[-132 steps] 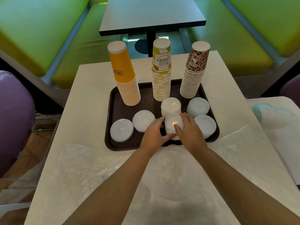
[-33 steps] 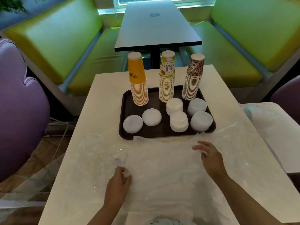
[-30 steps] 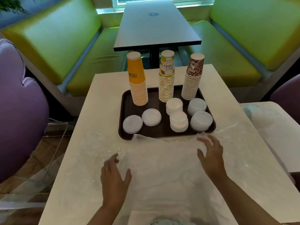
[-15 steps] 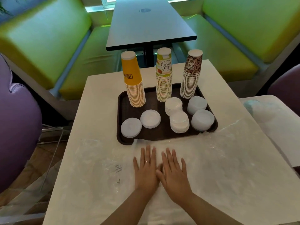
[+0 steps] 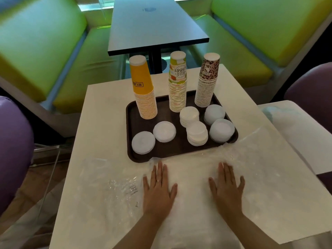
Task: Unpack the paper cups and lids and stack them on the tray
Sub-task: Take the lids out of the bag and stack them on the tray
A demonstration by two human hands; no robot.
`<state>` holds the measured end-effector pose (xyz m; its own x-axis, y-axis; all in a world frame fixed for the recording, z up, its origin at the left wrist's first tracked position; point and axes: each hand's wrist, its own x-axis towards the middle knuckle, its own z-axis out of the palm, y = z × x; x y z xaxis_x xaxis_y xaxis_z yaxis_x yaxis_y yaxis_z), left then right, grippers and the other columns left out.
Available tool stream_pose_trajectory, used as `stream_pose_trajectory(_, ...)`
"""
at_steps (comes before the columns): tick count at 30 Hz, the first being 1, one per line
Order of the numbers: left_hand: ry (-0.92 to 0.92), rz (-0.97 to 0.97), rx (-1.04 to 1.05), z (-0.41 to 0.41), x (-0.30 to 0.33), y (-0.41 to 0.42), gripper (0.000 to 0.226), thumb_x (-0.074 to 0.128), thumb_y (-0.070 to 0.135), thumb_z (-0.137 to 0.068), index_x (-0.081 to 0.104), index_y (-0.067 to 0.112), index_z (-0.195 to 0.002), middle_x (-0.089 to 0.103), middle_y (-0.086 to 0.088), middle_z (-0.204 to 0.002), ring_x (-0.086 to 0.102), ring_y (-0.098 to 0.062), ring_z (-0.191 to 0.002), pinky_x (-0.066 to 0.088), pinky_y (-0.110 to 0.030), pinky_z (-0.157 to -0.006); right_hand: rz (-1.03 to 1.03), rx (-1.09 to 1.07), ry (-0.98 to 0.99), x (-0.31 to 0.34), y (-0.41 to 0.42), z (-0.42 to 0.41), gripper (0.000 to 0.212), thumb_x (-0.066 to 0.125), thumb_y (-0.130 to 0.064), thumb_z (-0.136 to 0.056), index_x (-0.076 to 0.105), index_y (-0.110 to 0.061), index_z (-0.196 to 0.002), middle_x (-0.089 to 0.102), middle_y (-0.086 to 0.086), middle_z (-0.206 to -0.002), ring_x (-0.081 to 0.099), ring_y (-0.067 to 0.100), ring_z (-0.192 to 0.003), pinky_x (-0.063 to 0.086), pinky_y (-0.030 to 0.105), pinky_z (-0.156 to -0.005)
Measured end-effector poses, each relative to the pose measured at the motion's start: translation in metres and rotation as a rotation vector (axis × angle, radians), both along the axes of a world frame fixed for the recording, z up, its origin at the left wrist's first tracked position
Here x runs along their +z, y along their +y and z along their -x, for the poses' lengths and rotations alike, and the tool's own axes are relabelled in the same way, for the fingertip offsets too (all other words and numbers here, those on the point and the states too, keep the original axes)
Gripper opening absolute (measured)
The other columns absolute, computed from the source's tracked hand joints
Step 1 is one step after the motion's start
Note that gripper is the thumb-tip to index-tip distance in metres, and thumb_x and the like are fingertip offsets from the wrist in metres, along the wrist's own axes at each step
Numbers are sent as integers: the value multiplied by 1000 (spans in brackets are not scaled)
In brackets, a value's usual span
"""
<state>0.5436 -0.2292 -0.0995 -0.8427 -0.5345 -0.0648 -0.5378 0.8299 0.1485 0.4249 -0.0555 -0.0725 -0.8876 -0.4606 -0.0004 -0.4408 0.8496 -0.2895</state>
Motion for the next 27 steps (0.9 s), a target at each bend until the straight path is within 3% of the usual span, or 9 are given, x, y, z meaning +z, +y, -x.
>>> stream_pose_trajectory(2, 5, 11, 7, 2, 1, 0, 63, 10, 48, -99, 27, 12, -148, 29, -8, -154, 16, -21, -143, 3, -46, -111, 102, 178, 40, 20, -28, -21, 62, 7, -49, -100, 28, -13, -146, 36, 6, -151, 22, 17, -142, 8, 43, -113)
stream_pose_trajectory(4, 7, 30, -16, 1, -2, -2, 60, 22, 44, -98, 26, 12, -148, 29, -10, -154, 10, -23, -145, 2, -47, -111, 51, 469, 34, 25, -56, -47, 57, 9, -46, -101, 26, -18, -147, 33, -1, -153, 19, 11, -142, 8, 37, -113)
stream_pose_trajectory(6, -7, 45, -53, -1, -4, -3, 74, 36, 47, -87, 19, 12, -151, 24, -10, -156, 12, -26, -145, 1, -48, -112, -7, 580, -17, 15, -73, -61, 57, 10, -48, -101, 27, -20, -148, 28, -2, -155, 23, 12, -142, 13, 36, -111)
stream_pose_trajectory(10, 34, 20, -51, -2, -3, -7, 74, 36, 41, -88, 9, 16, -152, 26, -9, -155, 21, -23, -141, 2, -42, -112, -107, 581, -36, -3, -76, -46, 61, 13, -54, -99, 23, -23, -150, 23, -3, -157, 18, 12, -144, 11, 40, -112)
stream_pose_trajectory(15, 46, -62, -20, 1, -1, -6, 56, 14, 36, -100, 31, 9, -145, 35, -10, -151, 35, -24, -138, 14, -40, -111, -258, 467, -38, -6, -60, -6, 64, 11, -56, -97, 30, -20, -147, 32, 1, -153, 20, 15, -142, 3, 45, -114)
stream_pose_trajectory(17, 56, -61, -29, 1, 1, -6, 56, 23, 36, -97, 36, 9, -144, 36, -10, -150, 38, -25, -136, 19, -39, -107, -241, 377, -35, -6, -54, 6, 66, 8, -57, -96, 21, -22, -150, 20, -1, -157, 13, 15, -145, 1, 43, -115)
stream_pose_trajectory(21, 73, -32, -46, 1, -1, -9, 60, 29, 35, -92, 37, 6, -144, 31, -12, -153, 23, -23, -140, 14, -38, -109, -181, 233, -76, -7, -39, 22, 65, 8, -58, -91, -22, -32, -144, -29, -14, -150, -26, 5, -139, -3, 38, -114)
stream_pose_trajectory(25, 87, -21, -39, -8, 4, -15, 61, 23, 39, -96, 29, 5, -147, 21, -12, -156, 12, -24, -145, 1, -33, -113, -244, 146, -17, -10, -23, 33, 72, -6, -61, -84, -16, -30, -147, -19, -10, -156, -22, 5, -141, -18, 33, -109)
stream_pose_trajectory(27, 95, -14, -27, -10, 7, -17, 62, 20, 41, -98, 28, 6, -148, 19, -12, -157, 12, -23, -145, 0, -33, -113, -245, 77, -21, -10, -14, 38, 73, -6, -61, -83, -12, -30, -149, -16, -12, -157, -19, 4, -141, -18, 36, -110)
